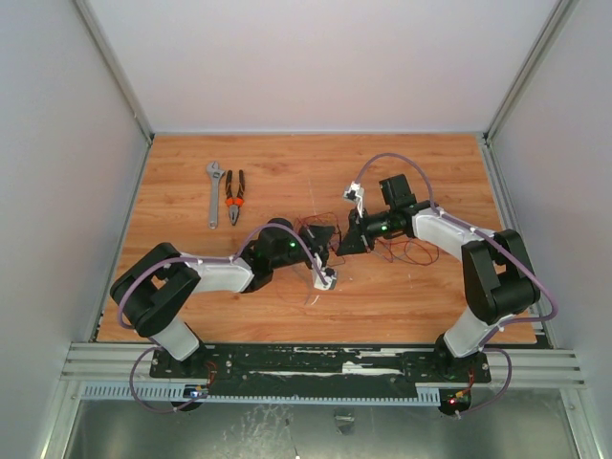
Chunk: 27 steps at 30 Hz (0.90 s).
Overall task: Zip-tie the wires
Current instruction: Tie the cable at the center of the board.
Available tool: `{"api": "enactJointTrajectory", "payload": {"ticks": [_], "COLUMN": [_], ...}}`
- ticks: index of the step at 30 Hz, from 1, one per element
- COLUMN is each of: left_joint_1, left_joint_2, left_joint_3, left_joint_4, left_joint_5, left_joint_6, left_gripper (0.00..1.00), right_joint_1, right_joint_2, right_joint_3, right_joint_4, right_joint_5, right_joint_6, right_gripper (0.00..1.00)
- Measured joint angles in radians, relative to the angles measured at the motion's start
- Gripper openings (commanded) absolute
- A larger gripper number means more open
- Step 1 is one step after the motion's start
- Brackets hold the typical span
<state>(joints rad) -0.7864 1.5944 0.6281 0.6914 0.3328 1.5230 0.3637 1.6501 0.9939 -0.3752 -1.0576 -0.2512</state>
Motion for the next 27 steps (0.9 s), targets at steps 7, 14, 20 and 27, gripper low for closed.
{"api": "enactJointTrajectory", "payload": {"ticks": [7, 14, 20, 27], "left_joint_1": [-0.003, -0.007, -0.014, -0.019], "left_joint_2": [0.0, 0.001, 0.019, 0.032], "left_joint_3": [0.0, -0.006, -0.025, -0.032], "left_joint_4": [0.0, 0.014, 0.047, 0.078], "left_joint_5": [-0.008, -0.01, -0.011, -0.018], "left_joint_6": [0.002, -0.032, -0.063, -0.1], "left_gripper": [0.0, 0.0, 0.0, 0.0], "right_joint_1": [0.0, -0.011, -0.011, -0.011], "right_joint_2": [0.0, 0.0, 0.0, 0.0], "right_joint_3": [0.002, 0.002, 0.002, 0.002], "right_joint_4": [0.007, 0.008, 0.007, 0.008], "right_joint_5": [0.016, 0.018, 0.017, 0.018], "right_joint_6": [0.018, 0.028, 0.041, 0.049], "right_gripper": [0.0, 0.0, 0.0, 0.0]}}
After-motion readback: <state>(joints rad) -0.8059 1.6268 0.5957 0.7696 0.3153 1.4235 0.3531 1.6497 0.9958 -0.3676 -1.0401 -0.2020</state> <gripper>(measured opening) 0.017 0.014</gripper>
